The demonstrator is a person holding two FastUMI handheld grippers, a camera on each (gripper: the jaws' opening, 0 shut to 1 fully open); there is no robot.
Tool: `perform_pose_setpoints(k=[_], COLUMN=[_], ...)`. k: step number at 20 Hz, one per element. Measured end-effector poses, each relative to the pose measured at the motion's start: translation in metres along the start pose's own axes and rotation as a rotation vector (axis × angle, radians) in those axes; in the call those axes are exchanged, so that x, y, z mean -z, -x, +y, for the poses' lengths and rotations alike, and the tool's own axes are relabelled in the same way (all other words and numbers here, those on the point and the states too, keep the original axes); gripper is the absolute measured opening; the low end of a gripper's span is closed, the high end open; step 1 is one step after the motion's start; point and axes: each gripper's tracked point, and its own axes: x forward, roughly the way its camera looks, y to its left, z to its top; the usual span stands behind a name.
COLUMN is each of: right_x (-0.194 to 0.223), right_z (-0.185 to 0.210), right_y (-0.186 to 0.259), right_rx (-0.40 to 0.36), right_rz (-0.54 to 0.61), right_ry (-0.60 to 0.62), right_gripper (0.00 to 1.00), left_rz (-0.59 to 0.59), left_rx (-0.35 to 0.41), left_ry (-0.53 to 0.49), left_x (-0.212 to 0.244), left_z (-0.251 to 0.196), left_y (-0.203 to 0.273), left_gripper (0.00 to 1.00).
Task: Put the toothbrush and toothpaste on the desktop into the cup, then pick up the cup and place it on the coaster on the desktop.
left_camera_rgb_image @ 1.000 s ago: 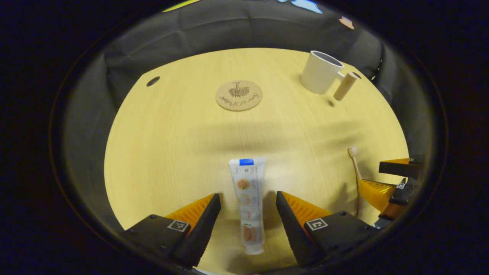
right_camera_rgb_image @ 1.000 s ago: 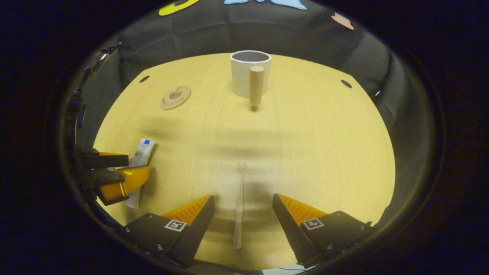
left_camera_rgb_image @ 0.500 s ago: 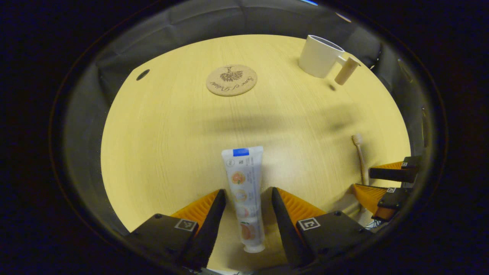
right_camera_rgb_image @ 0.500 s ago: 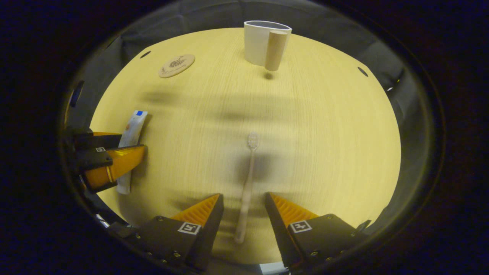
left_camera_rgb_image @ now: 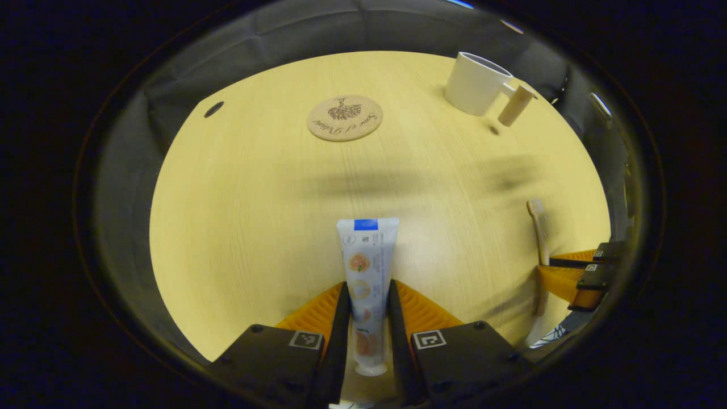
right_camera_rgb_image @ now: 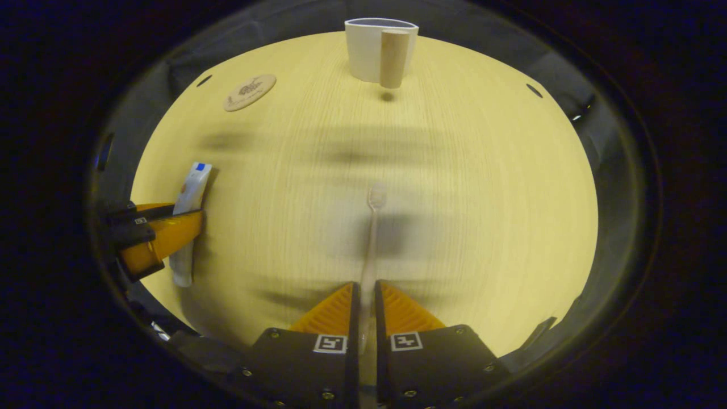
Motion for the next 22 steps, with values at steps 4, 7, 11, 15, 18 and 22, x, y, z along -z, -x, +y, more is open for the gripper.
perform_pose_setpoints(k=[4,7,11,15,18,22], right_x=[-0.003,-0.007,-0.015,-0.036,-0.059,-0.093], right_z=[0.004,0.006,0.011,0.016,0.02,0.022], right_y=[-0.001,0.005,0.02,0.036,0.049,0.074], right_rx=[-0.049,-0.05,-0.068,-0.103,-0.131,-0.158], right_rz=[-0.013,-0.044,-0.118,-0.22,-0.318,-0.45], right_ry=[-0.009,0.014,0.014,0.001,-0.017,-0.03], right_gripper=[0.07,0.07,0.07,0.07,0.07,0.07], left_rz=[-0.026,-0.037,-0.103,-0.197,-0.264,-0.339], left_rx=[0.021,0.032,0.016,0.018,0.042,0.064], left_ry=[-0.018,-0.022,-0.022,-0.023,-0.012,-0.014], left_x=[-0.002,0.001,-0.011,-0.034,-0.052,-0.078], left_z=[-0.002,-0.002,0.003,0.001,-0.005,-0.014], left_y=[0.003,0.005,0.016,0.03,0.041,0.051], left_gripper=[0.3,0.29,0.29,0.29,0.29,0.29])
